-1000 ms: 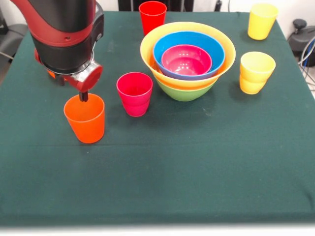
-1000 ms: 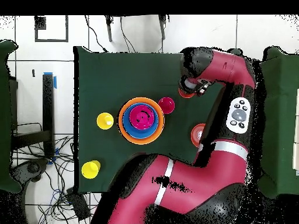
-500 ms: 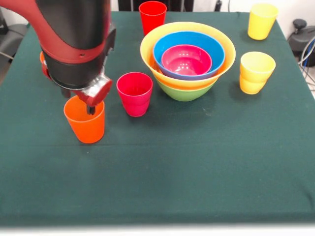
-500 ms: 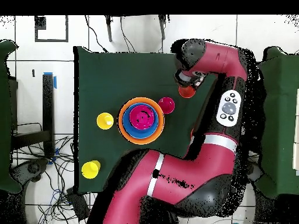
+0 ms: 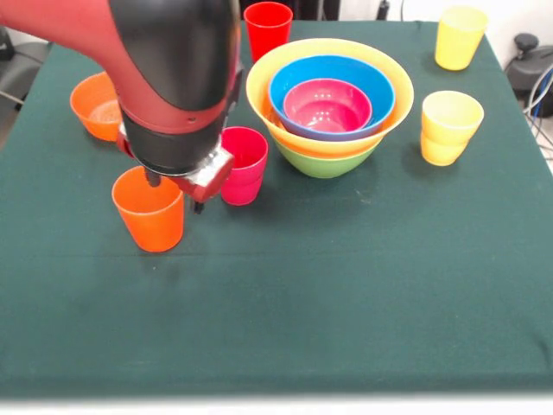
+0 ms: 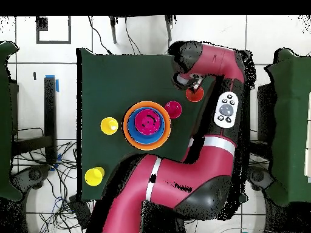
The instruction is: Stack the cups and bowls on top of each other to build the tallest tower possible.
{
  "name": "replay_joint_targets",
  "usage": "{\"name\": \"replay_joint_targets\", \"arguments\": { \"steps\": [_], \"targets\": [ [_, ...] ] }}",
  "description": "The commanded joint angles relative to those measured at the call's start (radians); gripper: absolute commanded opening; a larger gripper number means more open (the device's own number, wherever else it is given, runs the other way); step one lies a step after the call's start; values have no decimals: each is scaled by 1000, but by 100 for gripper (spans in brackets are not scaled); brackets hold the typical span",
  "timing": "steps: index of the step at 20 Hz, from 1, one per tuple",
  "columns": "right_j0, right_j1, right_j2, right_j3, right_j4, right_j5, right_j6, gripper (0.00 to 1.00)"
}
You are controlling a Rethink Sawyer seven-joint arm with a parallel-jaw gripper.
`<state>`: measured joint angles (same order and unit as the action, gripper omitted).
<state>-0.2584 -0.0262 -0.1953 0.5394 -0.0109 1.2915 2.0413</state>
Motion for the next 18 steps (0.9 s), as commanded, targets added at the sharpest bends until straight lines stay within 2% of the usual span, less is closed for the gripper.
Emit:
{"name": "replay_joint_targets", "arguments": {
  "steps": [1, 5, 9, 11, 15, 18],
  "targets": [
    [31, 29, 29, -6, 27, 10, 246, 100],
    [29, 22, 25, 18, 37, -12, 233, 100],
    [-2, -7, 55, 124, 64, -103, 204, 100],
    [-8, -13, 51, 154, 53, -133, 177, 100],
    [-1, -27, 22, 178, 39, -116, 171, 100],
    [-5, -20, 26, 189, 41, -148, 165, 100]
  ]
}}
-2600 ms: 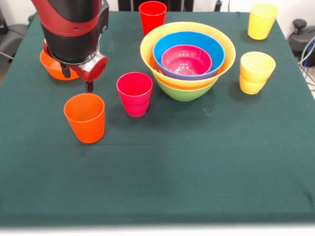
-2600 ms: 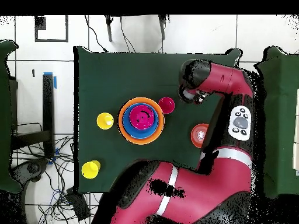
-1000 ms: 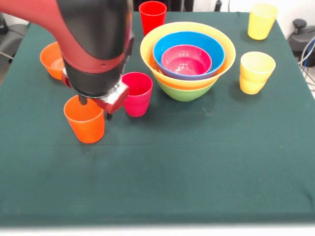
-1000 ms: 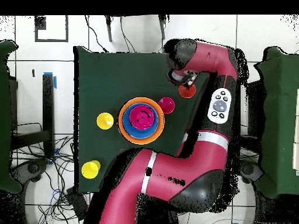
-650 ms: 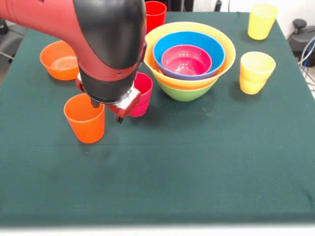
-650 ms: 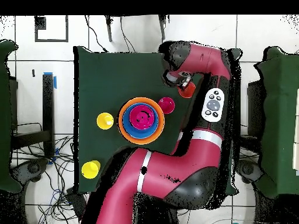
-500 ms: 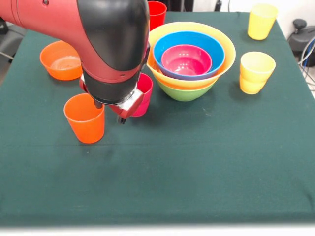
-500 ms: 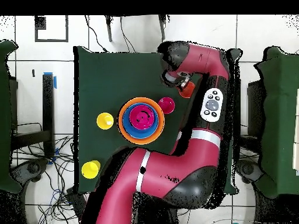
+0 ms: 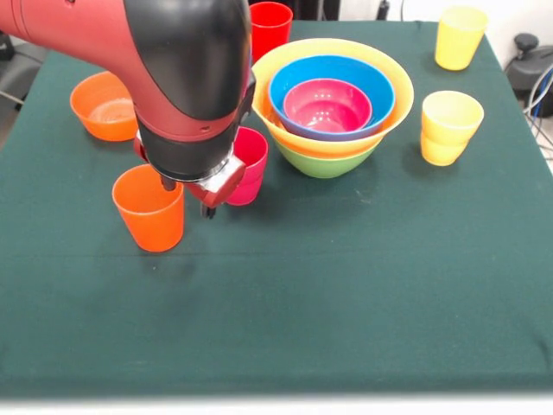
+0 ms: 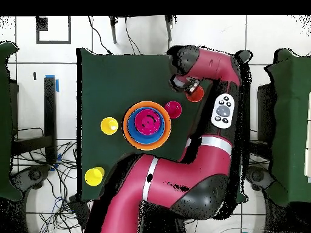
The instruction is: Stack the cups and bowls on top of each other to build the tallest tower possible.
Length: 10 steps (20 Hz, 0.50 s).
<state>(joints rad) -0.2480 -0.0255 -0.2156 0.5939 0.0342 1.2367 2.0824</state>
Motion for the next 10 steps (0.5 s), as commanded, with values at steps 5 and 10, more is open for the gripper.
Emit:
{"name": "replay_joint_targets", "arguments": {
  "steps": [5, 10],
  "targets": [
    [-13, 18, 31, 105, -9, -115, 134, 100],
    [-15, 32, 25, 104, -9, -132, 136, 100]
  ]
}}
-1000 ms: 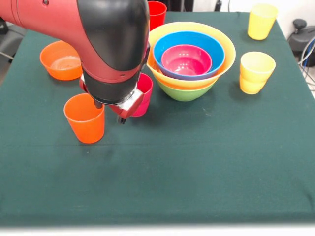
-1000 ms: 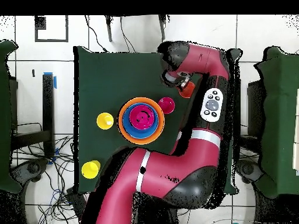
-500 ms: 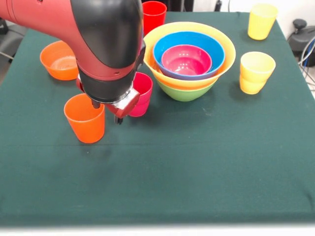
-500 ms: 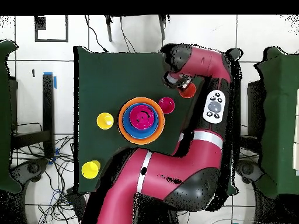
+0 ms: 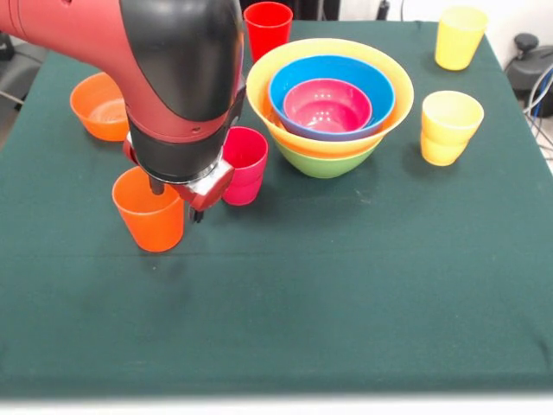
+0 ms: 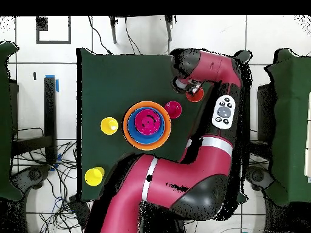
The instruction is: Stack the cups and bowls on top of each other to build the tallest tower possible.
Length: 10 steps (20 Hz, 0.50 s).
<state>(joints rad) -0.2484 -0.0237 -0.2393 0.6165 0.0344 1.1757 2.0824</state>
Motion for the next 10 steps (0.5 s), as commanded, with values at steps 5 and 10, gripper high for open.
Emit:
{"name": "replay_joint_targets", "arguments": {
  "steps": [5, 10],
  "targets": [
    [-16, 40, 47, 85, -5, -87, 133, 100],
    [-18, 40, 49, 101, -2, -105, 126, 100]
  ]
}}
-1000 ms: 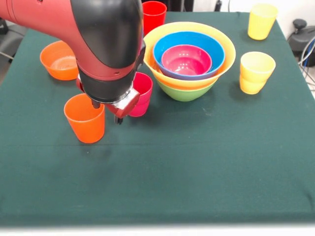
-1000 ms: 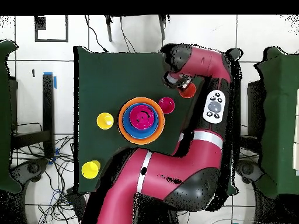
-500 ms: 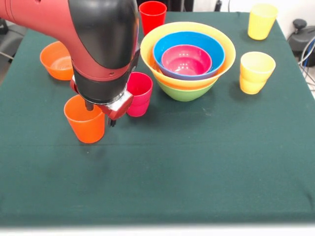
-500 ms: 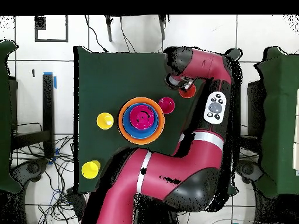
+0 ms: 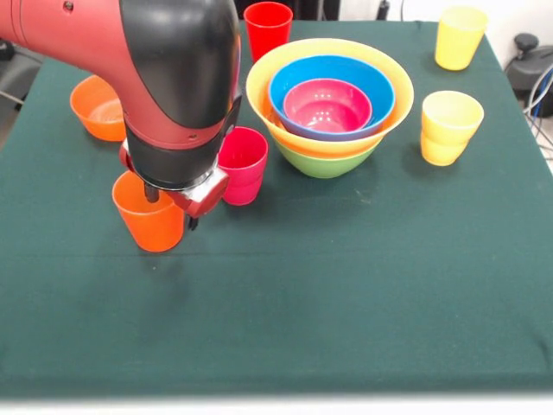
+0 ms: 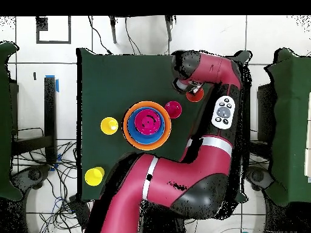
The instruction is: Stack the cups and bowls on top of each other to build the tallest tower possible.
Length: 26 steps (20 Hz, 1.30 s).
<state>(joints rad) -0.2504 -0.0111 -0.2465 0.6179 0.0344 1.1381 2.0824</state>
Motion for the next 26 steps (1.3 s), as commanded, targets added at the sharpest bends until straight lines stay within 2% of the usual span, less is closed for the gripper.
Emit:
{"name": "replay_joint_targets", "arguments": {
  "steps": [1, 8, 9, 19, 22, 24, 26],
  "targets": [
    [-15, 24, 56, 110, -2, -74, 130, 100],
    [-15, 21, 52, 121, -2, -75, 127, 100],
    [-13, 20, 50, 123, -5, -75, 124, 0],
    [-10, 15, 42, 133, -9, -83, 113, 0],
    [-7, -1, 36, 128, -6, -35, 96, 0],
    [0, -57, 25, 152, -2, 15, 79, 0],
    [16, -139, 22, 218, 1, 22, 54, 0]
  ]
}}
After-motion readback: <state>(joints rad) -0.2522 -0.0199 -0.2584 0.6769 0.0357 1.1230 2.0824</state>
